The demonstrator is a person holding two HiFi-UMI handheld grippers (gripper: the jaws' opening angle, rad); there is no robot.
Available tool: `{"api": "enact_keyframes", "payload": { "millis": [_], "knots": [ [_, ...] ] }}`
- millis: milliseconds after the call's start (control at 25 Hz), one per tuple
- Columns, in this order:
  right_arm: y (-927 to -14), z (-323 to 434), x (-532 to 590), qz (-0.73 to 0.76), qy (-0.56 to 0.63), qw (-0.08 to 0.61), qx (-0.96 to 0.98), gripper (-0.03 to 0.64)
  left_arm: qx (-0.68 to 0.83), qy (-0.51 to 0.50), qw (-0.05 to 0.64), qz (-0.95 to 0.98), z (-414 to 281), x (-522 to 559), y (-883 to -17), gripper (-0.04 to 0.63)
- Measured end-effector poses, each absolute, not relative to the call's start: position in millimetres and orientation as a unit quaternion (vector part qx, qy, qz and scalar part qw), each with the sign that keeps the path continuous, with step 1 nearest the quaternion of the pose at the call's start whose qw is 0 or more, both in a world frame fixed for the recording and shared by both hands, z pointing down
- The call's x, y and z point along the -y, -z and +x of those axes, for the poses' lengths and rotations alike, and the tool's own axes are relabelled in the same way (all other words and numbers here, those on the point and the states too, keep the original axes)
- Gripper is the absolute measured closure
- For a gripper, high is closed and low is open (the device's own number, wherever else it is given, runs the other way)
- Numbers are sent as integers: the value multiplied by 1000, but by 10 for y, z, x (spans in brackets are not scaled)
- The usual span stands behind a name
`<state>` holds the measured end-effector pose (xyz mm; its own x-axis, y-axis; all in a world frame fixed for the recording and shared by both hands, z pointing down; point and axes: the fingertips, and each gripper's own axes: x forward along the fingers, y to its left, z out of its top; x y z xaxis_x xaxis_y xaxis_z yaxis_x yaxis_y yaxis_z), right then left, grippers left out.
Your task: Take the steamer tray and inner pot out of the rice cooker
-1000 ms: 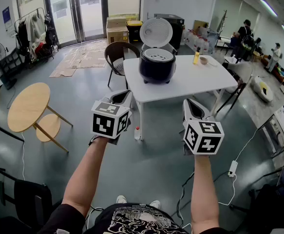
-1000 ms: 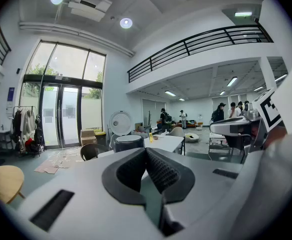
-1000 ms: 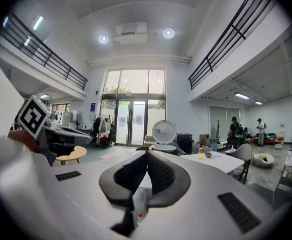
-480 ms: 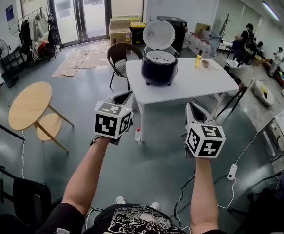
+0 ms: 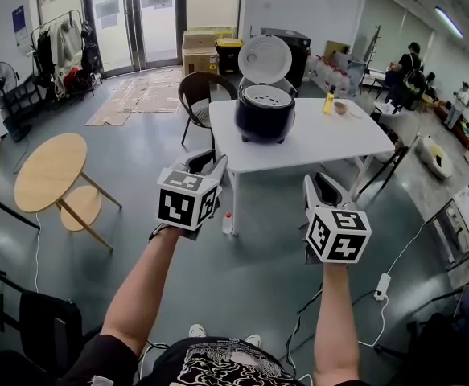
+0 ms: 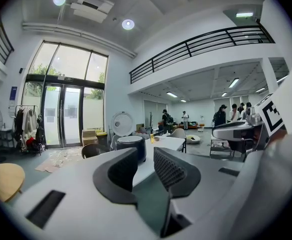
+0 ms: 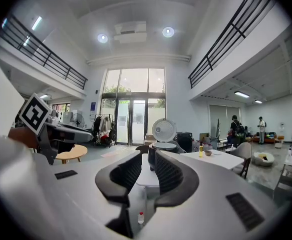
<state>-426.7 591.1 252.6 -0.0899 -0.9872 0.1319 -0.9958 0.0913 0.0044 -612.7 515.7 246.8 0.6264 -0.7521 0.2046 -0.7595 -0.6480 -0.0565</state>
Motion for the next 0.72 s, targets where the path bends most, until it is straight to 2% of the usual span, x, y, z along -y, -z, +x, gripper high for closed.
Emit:
{"api": "enact_keyframes", "payload": {
  "millis": [360,720],
  "knots": [
    [-2520,-4253,-5942,675,-42,50,735,445,421,-105,8,901,-6107,-5187,-2444,378],
    [-2521,-4027,-5981,676,-51,46,734,346,424,-110,10,899,-5913,-5210,-2427,296]
  ]
}}
